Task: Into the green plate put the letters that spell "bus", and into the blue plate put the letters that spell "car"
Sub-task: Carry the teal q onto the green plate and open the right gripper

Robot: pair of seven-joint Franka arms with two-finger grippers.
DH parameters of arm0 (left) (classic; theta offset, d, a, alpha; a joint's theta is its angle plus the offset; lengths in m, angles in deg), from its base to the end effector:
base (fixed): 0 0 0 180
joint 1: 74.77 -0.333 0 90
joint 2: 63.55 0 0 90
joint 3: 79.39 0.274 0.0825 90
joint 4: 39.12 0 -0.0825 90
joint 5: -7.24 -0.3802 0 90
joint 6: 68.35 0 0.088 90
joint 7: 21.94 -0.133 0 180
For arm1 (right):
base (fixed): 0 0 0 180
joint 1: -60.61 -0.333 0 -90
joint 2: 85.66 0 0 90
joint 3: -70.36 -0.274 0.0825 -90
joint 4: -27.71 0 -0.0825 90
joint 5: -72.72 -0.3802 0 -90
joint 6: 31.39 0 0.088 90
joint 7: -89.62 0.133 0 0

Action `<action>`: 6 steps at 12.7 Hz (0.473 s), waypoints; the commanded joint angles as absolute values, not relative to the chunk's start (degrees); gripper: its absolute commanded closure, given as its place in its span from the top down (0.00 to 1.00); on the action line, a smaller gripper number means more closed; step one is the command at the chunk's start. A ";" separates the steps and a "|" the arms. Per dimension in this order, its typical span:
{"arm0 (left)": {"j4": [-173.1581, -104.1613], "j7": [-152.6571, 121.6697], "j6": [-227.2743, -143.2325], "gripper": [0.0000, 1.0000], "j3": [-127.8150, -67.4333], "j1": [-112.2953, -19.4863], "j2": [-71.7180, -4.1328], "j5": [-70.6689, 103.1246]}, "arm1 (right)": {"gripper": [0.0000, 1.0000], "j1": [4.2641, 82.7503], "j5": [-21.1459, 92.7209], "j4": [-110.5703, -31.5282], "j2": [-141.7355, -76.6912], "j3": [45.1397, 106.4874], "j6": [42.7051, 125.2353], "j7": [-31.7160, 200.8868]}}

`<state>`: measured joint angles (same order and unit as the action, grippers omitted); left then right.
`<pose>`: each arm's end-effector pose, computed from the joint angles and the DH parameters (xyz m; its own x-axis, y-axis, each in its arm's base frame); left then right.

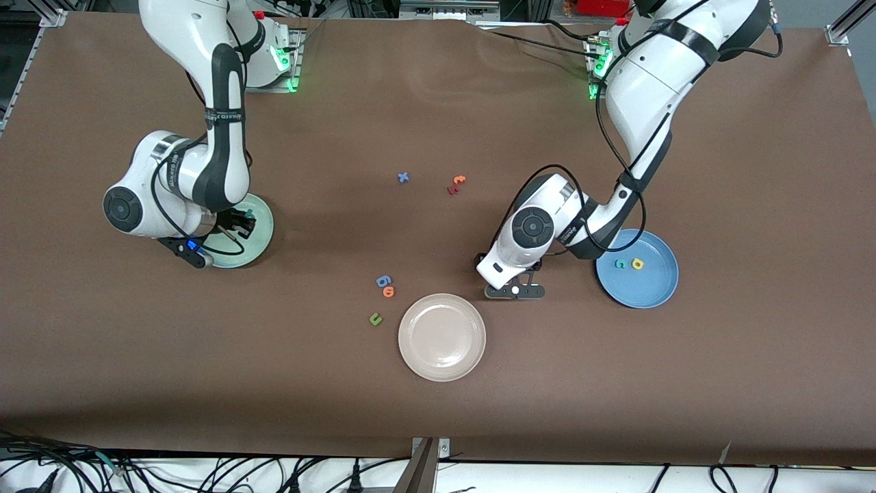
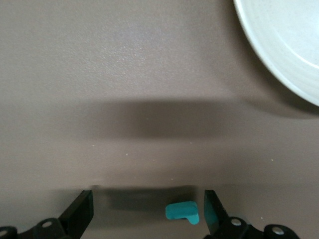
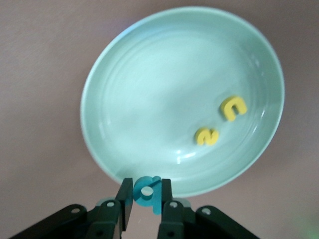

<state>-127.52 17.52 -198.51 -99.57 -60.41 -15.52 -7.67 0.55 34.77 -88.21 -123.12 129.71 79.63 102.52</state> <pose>0.5626 -0.3516 0.1206 0.9966 0.0121 -0.0817 0.0142 -0.9996 0.0245 0.5291 0.0367 0.1814 0.7892 -0.5441 -0.2848 -0.5326 -0.8373 0.1236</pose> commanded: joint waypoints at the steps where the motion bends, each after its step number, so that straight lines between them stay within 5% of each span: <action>1: -125.52 19.80 -198.08 0.94 -98.72 -58.68 -14.42 -8.94 | 0.14 -0.04 34.58 -89.80 -124.77 128.47 84.35 101.22; 3: -125.52 19.80 -198.08 0.89 -98.72 -58.68 -14.42 -9.02 | 0.18 1.27 34.31 -89.71 -124.86 126.97 85.33 101.13; 4: -125.52 19.80 -198.08 0.84 -98.72 -58.33 -14.42 -9.02 | 0.30 1.63 34.31 -89.71 -124.86 126.70 85.77 101.04; 6: -125.52 19.89 -198.08 0.71 -98.72 -57.89 -14.42 -9.02 | 0.87 1.72 34.31 -89.63 -124.86 126.70 85.68 100.08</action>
